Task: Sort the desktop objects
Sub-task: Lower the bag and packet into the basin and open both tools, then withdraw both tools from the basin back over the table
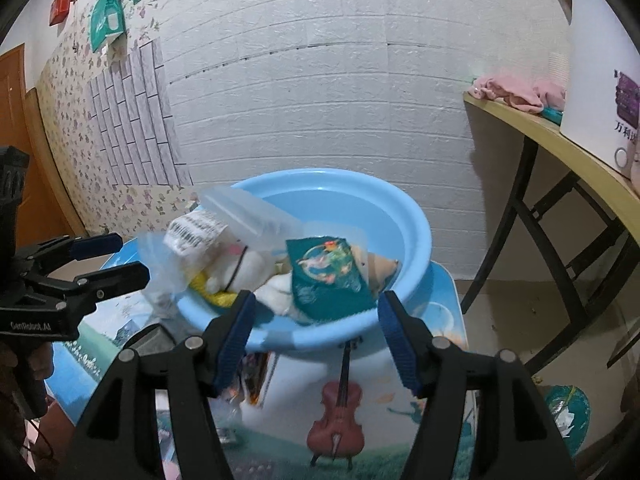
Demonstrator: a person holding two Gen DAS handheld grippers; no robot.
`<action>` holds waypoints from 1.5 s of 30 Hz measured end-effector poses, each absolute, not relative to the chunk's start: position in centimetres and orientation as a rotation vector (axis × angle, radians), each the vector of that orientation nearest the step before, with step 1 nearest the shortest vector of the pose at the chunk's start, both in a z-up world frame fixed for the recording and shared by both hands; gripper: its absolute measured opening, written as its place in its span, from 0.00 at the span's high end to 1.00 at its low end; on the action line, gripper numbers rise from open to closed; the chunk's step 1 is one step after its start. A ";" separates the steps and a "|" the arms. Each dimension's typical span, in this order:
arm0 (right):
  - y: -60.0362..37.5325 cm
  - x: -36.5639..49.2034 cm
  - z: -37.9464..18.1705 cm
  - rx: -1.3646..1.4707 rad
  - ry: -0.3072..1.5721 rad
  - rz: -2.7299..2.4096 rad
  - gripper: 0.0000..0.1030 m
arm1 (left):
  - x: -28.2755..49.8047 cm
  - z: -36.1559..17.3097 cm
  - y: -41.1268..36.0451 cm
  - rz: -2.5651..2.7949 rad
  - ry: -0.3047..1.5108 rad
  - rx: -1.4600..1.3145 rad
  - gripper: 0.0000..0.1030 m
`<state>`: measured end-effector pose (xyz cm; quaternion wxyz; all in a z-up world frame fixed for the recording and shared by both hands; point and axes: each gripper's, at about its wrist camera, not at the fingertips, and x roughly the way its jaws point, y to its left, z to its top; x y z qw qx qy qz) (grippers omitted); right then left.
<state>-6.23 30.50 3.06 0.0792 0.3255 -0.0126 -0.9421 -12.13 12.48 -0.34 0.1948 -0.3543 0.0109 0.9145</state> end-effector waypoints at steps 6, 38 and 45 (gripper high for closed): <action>29.8 -4.0 3.4 0.966 -0.047 -2.808 0.39 | -9.6 -0.3 10.5 2.588 0.000 -0.997 0.12; 27.0 -0.4 -1.4 1.163 -0.093 -2.691 0.39 | -5.8 -6.6 6.9 2.468 -0.129 -1.198 0.08; 26.6 -1.0 -2.1 1.170 -0.087 -2.653 0.39 | -7.8 -8.1 6.9 2.412 -0.216 -1.238 0.07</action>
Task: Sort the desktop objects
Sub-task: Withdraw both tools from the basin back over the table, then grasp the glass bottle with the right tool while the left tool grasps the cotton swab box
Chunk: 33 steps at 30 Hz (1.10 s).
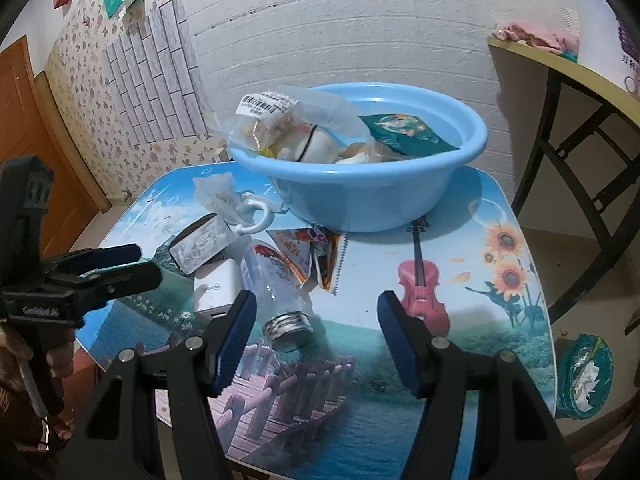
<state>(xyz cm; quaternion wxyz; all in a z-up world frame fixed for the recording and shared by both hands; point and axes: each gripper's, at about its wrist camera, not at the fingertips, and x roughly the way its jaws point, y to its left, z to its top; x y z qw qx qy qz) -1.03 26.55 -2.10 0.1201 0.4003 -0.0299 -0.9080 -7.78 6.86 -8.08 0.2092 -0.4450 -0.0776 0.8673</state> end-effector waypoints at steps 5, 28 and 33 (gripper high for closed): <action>25.9 -1.5 -2.5 1.183 -0.062 -2.621 0.39 | -9.1 -9.2 6.7 2.389 -0.249 -1.267 0.07; 24.1 -3.1 -4.6 1.263 -0.029 -2.521 0.50 | -11.5 -10.2 7.1 2.283 -0.306 -1.218 0.17; 23.7 -3.2 -5.3 1.279 -0.025 -2.482 0.57 | -11.5 -10.3 6.5 2.293 -0.304 -1.219 0.22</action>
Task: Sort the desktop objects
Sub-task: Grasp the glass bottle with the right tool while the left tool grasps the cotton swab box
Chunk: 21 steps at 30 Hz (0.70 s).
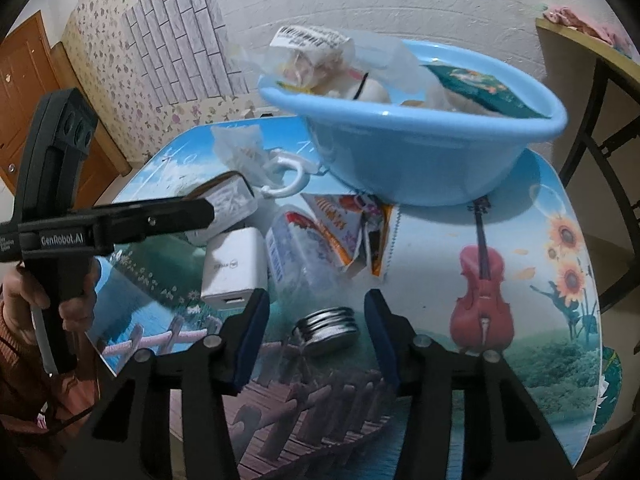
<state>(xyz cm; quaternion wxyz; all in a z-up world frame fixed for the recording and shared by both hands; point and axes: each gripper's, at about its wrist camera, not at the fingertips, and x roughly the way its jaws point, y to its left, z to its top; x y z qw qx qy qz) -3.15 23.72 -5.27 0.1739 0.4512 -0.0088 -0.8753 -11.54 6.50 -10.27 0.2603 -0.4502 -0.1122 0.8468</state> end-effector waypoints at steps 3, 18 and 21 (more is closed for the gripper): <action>23.6 -3.0 -5.6 1.287 -0.012 -2.464 0.64 | -11.3 -10.1 6.3 2.303 -0.294 -1.211 0.22; 25.1 -0.5 -4.8 1.273 -0.001 -2.490 0.69 | -8.7 -9.6 4.7 2.373 -0.232 -1.201 0.22; 25.7 -0.1 -4.7 1.279 -0.004 -2.509 0.69 | -8.2 -9.6 4.4 2.392 -0.220 -1.205 0.22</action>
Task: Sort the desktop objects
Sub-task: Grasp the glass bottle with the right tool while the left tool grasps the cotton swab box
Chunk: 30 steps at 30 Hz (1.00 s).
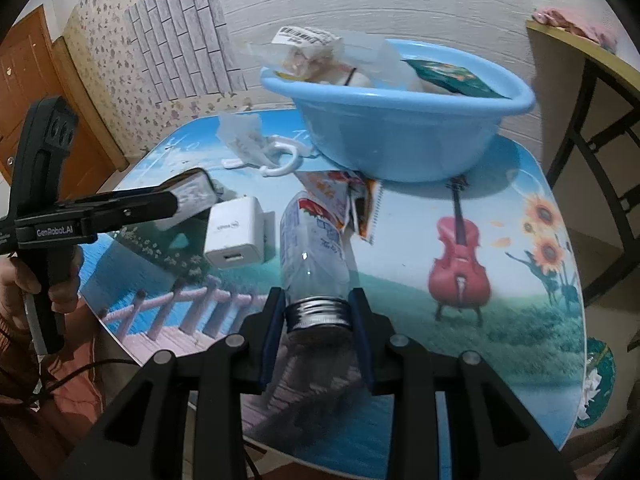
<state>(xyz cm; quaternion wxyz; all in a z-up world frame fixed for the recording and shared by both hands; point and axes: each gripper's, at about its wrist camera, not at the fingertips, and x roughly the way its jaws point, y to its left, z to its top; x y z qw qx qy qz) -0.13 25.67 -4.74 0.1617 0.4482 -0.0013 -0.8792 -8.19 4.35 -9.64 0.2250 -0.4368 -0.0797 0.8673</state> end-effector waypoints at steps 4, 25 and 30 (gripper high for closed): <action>26.2 0.5 -4.6 1.284 0.026 -2.551 0.69 | -7.2 -9.6 4.0 2.434 -0.163 -1.201 0.22; 28.0 1.8 -4.6 1.329 0.013 -2.642 0.69 | -2.1 -9.3 5.5 2.524 0.111 -1.211 0.22; 27.9 2.1 -4.6 1.323 0.021 -2.638 0.69 | -1.5 -9.3 5.9 2.525 0.159 -1.213 0.22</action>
